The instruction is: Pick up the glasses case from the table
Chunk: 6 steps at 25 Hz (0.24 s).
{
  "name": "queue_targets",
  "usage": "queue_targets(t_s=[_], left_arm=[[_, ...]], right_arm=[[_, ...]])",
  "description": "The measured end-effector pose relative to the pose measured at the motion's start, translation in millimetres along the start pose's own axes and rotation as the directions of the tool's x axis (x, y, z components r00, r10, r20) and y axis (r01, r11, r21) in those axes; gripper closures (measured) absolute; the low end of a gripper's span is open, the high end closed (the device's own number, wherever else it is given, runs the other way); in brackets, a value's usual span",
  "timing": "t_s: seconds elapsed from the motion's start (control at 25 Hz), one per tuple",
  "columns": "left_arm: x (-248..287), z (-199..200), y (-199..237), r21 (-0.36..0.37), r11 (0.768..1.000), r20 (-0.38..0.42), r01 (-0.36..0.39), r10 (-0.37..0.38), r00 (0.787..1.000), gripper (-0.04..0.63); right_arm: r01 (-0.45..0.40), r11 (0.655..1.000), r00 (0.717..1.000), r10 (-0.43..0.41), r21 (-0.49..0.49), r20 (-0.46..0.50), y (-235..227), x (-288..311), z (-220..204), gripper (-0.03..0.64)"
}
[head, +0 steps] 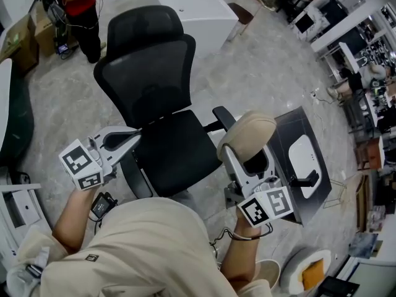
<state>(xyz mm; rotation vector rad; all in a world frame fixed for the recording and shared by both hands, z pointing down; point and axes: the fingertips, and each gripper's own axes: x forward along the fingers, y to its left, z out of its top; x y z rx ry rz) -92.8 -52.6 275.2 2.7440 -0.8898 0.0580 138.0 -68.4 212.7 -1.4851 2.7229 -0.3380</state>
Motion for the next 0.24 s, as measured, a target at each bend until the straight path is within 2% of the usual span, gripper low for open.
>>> queue_targets(t_s=[0.24], left_arm=[[-2.1,-3.5,-2.5,-0.001,1.0,-0.004,0.0,0.0,1.0,0.58]], right_arm=[[0.007,1.0,1.0,-0.007,0.007,-0.005,-1.0,-4.8,-3.2,0.275]])
